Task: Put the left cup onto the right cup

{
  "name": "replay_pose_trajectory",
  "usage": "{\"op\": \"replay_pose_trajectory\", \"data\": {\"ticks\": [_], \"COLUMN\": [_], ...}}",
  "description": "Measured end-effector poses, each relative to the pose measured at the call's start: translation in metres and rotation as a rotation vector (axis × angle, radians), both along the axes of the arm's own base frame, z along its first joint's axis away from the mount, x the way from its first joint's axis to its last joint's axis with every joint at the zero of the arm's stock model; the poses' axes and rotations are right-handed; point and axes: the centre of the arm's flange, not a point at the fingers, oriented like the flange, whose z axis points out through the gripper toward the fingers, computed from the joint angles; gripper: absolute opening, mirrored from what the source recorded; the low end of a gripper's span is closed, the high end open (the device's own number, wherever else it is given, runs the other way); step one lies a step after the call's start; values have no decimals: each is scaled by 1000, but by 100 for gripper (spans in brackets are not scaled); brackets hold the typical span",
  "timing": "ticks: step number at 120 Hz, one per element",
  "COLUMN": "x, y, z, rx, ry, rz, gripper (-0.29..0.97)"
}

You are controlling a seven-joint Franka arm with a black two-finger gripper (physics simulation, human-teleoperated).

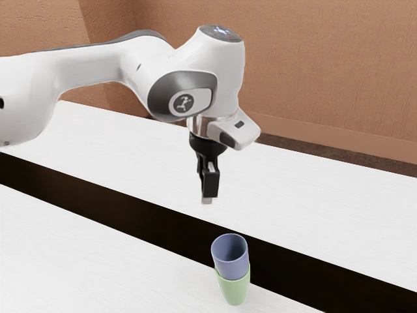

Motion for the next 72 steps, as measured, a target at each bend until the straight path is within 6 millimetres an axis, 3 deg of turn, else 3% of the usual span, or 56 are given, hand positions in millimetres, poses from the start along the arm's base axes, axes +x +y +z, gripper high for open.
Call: {"op": "replay_pose_trajectory", "data": {"ticks": [24, 51, 62, 72], "x": [8, 8, 15, 27], "y": [29, 63, 81, 110], "z": [33, 84, 91, 93], "rx": [4, -14, -21, -19], "ry": [-32, -105, -124, -137], "rz": [-7, -29, -40, -29], "gripper": [68, 68, 68, 68]}}
